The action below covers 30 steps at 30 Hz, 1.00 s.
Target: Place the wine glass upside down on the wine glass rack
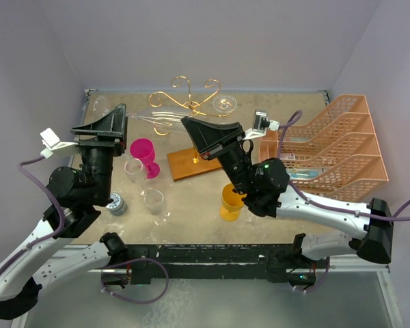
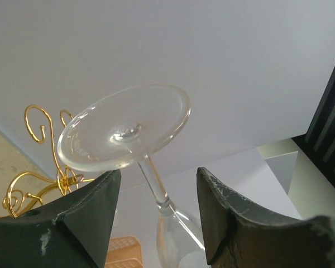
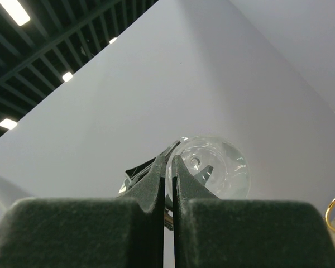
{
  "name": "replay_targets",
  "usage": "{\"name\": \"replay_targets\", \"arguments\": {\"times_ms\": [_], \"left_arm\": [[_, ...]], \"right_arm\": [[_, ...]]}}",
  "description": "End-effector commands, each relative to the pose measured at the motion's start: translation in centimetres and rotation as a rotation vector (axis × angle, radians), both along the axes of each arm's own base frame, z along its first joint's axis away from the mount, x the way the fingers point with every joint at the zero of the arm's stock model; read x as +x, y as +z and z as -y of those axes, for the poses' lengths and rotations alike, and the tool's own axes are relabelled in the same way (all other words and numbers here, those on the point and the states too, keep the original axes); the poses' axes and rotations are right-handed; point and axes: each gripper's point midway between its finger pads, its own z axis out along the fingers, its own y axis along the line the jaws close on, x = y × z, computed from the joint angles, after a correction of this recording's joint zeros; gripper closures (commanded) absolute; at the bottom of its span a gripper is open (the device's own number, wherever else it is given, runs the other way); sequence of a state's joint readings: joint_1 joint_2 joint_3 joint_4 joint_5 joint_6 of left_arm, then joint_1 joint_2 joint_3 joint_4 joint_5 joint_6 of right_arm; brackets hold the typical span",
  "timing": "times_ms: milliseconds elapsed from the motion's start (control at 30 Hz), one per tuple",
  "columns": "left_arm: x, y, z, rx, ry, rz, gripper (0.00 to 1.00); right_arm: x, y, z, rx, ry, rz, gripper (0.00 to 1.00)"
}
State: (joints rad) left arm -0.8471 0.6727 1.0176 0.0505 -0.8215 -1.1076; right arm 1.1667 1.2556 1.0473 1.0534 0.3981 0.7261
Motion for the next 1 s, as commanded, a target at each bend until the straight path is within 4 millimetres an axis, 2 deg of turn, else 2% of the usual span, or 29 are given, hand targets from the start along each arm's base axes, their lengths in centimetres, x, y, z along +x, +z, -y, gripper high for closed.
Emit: {"name": "replay_targets", "arguments": {"times_ms": [0, 133, 233, 467, 567, 600, 633, 833, 967], "left_arm": [[-0.3, 1.3, -1.9, -0.110, 0.069, 0.052, 0.47], [-0.1, 1.0, -2.7, -0.166, 0.111, 0.058, 0.60], [0.3, 0.9, -2.5, -0.190, 0.119, 0.068, 0.69], [0.4, 0.3, -2.9, -0.212, 0.146, 0.069, 0.73], [0.4, 0.4, -3.1, -0.191, 0.157, 0.075, 0.97], [0.3, 0.5, -3.1, -0.178, 0.161, 0.077, 1.00], [0.3, 0.6, -3.2, -0.160, 0.166, 0.078, 1.00], [0.2, 1.8, -2.7, 0.034, 0.173, 0.078, 1.00], [0.1, 2.7, -1.8, 0.215, 0.156, 0.077, 1.00]], "right_arm": [[-1.7, 2.9, 1.8, 0.135, 0.066, 0.041, 1.00], [-1.9, 2.4, 1.5, 0.136, 0.093, 0.030, 1.00], [-2.0, 1.7, 1.3, 0.133, 0.107, 0.019, 1.00], [-1.9, 0.6, 1.8, 0.156, 0.123, -0.028, 1.00], [-2.0, 0.4, 1.6, 0.149, 0.136, -0.036, 1.00], [-2.0, 0.3, 1.4, 0.143, 0.145, -0.043, 1.00], [-2.3, 0.2, 1.3, 0.138, 0.164, -0.044, 0.97], [-3.1, -0.4, 2.1, 0.095, 0.157, -0.009, 0.53], [-2.7, -3.4, 1.4, -0.034, 0.133, -0.043, 0.37]]}}
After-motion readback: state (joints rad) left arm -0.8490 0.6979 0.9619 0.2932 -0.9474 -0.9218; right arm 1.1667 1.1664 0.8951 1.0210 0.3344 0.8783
